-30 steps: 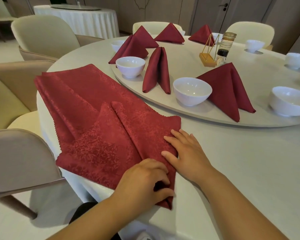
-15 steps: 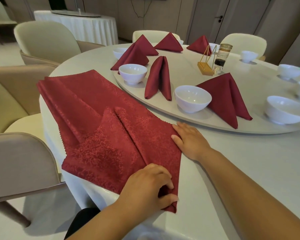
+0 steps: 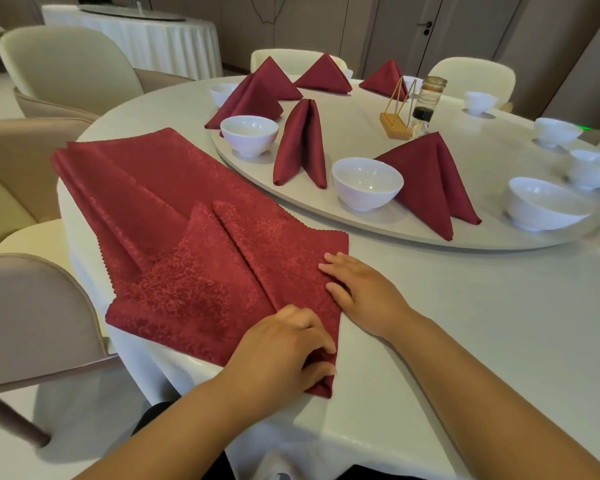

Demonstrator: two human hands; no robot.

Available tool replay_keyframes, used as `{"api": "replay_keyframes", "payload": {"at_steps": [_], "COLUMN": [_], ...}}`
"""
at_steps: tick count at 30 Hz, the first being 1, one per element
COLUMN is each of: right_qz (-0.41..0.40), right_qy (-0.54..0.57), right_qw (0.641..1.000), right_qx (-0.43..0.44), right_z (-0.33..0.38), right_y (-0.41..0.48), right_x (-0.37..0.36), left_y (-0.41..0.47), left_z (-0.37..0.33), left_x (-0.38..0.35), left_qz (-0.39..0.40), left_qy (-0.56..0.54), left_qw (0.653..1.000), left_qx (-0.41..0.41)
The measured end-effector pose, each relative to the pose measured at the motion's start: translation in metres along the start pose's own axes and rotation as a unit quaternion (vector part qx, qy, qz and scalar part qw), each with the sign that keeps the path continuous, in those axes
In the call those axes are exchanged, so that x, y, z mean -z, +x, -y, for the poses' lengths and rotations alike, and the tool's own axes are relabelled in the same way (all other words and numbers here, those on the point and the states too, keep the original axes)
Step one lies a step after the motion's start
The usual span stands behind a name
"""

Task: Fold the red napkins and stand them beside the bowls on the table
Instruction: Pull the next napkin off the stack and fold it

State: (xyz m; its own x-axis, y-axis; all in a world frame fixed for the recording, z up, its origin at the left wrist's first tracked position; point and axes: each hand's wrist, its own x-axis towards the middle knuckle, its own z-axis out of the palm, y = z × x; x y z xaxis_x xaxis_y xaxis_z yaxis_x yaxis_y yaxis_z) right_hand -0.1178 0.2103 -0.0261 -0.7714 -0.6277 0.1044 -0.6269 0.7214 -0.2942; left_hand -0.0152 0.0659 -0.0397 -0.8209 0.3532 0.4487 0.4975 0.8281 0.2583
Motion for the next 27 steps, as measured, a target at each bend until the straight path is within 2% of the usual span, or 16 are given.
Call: {"api": "replay_keyframes", "payload": {"at_steps": [5,12,17,20,23,27], "right_qz": [-0.004,-0.009,-0.016,-0.022,-0.032,-0.160], "right_qy": [0.001,0.004,0.001,0.002,0.000,0.053], "right_qw": [1.000,1.000,1.000,1.000,0.999,0.986], "right_qx": [-0.004,-0.002,0.003,0.004,0.003,-0.010], "right_z": [0.002,0.002,0.001,0.000,0.000,0.008], "right_y": [-0.001,-0.002,-0.003,-0.003,-0.004,-0.007], "right_x": [0.000,0.001,0.000,-0.001,-0.001,0.000], "left_y": [-0.006,-0.009,-0.016,-0.030,-0.040,-0.039], "left_z": [-0.010,-0.016,-0.012,0.000,0.016,0.025], "left_x": [-0.002,0.005,0.015,0.025,0.031,0.023], "left_qz": [-0.003,0.041,-0.068,-0.080,-0.046,0.024], "left_qy": [0.022,0.029,-0.007,0.043,0.108,0.146], "left_qw": [1.000,0.998,0.998,0.995,0.985,0.960], "left_qx": [0.001,0.028,-0.015,0.034,0.127,0.237]}}
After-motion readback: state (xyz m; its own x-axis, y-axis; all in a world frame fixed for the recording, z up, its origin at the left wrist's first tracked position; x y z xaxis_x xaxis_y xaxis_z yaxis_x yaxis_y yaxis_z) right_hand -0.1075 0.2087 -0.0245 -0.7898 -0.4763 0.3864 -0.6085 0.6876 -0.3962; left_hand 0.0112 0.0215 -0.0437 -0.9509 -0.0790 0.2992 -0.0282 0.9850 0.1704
